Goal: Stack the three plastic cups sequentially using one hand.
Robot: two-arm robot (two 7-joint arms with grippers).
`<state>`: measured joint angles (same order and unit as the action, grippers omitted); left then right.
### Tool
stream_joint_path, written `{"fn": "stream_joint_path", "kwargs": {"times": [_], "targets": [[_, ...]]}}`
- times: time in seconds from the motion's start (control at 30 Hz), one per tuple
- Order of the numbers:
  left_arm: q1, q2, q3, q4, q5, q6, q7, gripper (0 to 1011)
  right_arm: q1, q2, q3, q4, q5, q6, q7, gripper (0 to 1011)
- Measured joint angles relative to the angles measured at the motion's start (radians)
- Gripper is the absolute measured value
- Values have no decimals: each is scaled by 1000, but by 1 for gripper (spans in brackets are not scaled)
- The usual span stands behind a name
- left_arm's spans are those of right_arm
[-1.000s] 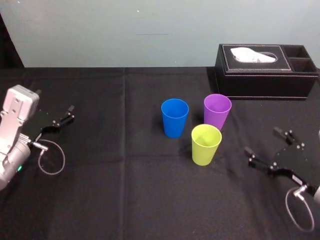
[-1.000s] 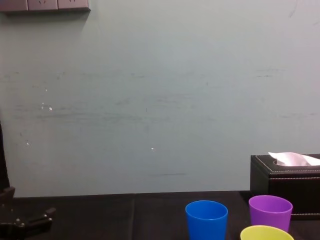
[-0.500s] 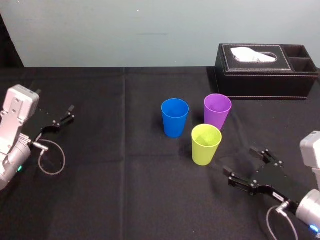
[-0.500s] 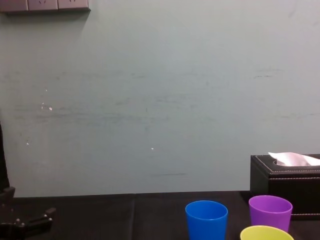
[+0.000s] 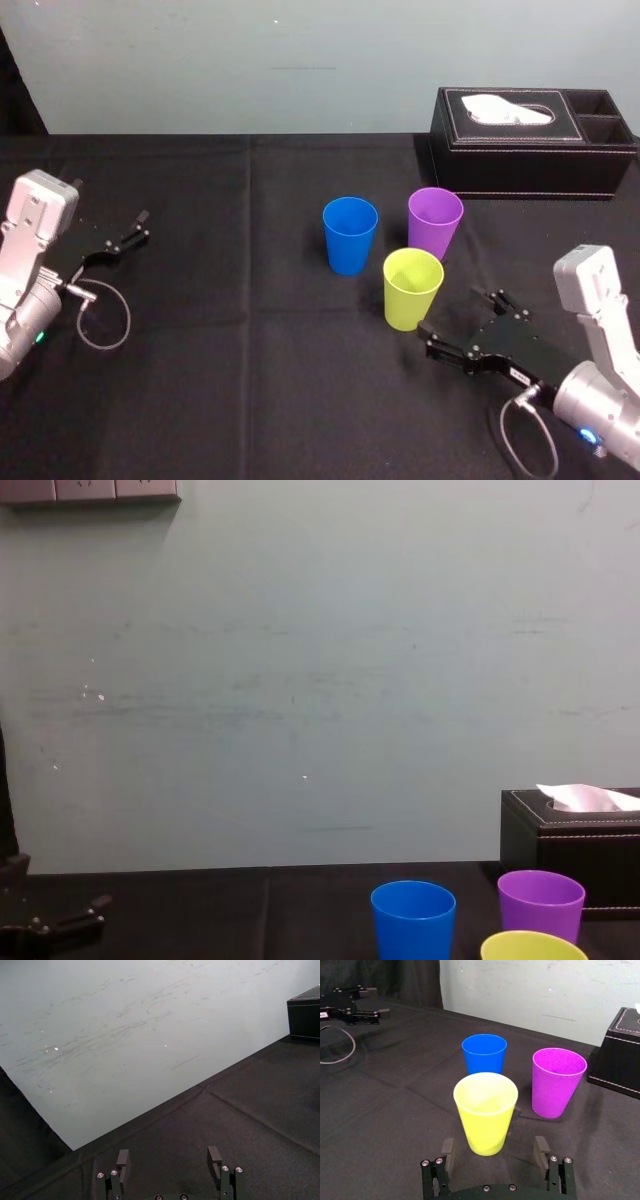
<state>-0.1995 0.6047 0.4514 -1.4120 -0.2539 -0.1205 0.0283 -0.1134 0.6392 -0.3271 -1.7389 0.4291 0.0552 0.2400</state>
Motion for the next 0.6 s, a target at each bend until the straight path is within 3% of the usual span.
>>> {"fn": "stream_joint_path", "kwargs": {"times": [0.6], "targets": [[0, 0, 0, 0, 0, 0, 0, 1011, 83, -109, -17, 82, -65, 16, 14, 1000]]}}
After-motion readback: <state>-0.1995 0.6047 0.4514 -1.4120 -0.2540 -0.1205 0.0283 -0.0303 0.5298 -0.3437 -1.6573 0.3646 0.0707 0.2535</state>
